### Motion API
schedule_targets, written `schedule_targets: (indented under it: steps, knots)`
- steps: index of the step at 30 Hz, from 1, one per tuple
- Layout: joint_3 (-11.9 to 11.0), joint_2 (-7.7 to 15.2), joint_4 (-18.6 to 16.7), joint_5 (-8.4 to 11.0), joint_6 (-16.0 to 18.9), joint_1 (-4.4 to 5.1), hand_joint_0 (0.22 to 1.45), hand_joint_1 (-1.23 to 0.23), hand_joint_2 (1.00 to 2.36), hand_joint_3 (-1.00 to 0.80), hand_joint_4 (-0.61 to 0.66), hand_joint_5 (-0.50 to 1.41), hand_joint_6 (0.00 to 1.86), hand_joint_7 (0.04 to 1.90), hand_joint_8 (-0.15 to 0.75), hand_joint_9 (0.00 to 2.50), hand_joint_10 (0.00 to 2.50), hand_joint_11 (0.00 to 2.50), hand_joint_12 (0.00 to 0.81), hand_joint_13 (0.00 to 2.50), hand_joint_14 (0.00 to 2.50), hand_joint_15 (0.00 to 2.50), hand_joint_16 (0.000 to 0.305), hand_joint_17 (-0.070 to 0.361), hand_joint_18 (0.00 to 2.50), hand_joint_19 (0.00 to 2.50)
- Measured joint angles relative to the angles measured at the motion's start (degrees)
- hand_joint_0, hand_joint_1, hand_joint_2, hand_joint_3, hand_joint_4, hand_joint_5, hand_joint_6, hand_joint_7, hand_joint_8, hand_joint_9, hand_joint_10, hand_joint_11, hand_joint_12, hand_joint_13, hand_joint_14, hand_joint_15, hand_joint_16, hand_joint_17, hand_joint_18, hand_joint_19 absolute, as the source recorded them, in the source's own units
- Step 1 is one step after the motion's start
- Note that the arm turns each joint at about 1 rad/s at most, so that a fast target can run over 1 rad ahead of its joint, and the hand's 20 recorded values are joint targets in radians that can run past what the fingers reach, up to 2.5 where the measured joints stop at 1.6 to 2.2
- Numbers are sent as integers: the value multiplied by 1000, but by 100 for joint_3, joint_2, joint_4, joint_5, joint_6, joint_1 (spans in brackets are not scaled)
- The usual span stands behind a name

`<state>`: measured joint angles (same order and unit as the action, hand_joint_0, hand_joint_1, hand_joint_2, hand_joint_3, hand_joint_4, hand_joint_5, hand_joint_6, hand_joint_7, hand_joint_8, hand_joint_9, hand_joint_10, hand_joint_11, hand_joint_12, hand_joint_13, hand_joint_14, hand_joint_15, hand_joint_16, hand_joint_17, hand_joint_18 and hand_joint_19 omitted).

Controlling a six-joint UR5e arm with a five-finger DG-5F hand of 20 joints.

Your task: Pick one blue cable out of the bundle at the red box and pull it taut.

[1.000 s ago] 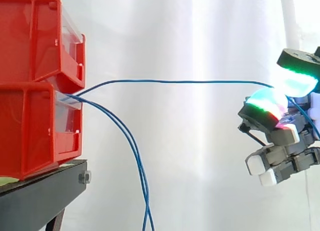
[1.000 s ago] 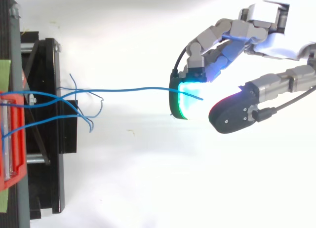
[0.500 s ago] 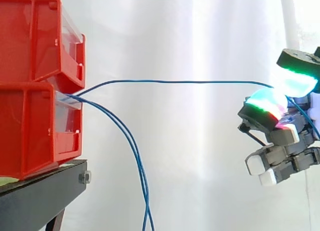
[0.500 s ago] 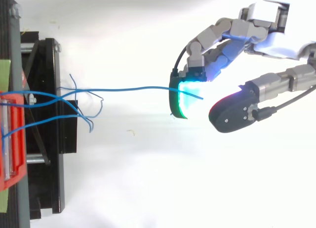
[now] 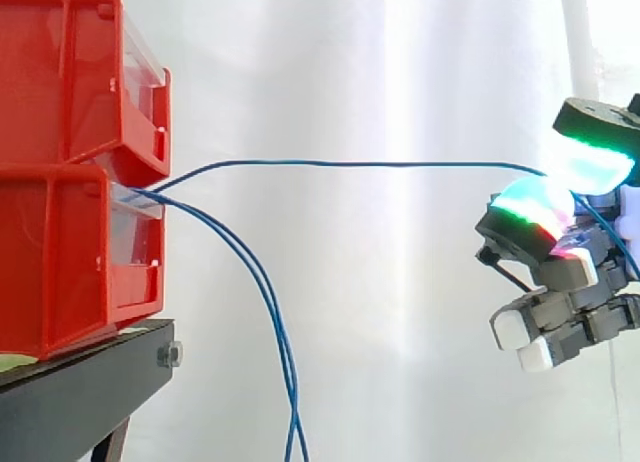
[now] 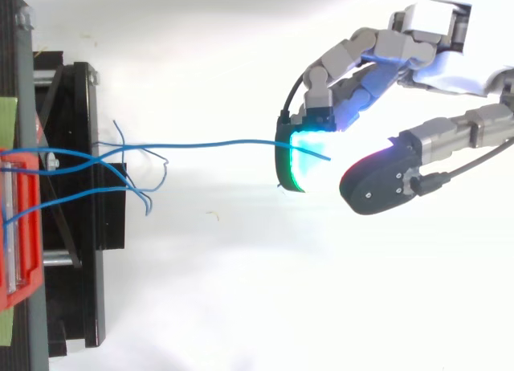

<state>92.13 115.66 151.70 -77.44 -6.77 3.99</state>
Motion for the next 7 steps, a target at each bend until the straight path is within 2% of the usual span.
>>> schedule_targets:
  steps: [7]
  knots:
    - [0,0,0,1,0,-2,653,-720,1026,-71,-133,-186,953,1124,292,918,14,989,371,626,12,371,47,106,573,261]
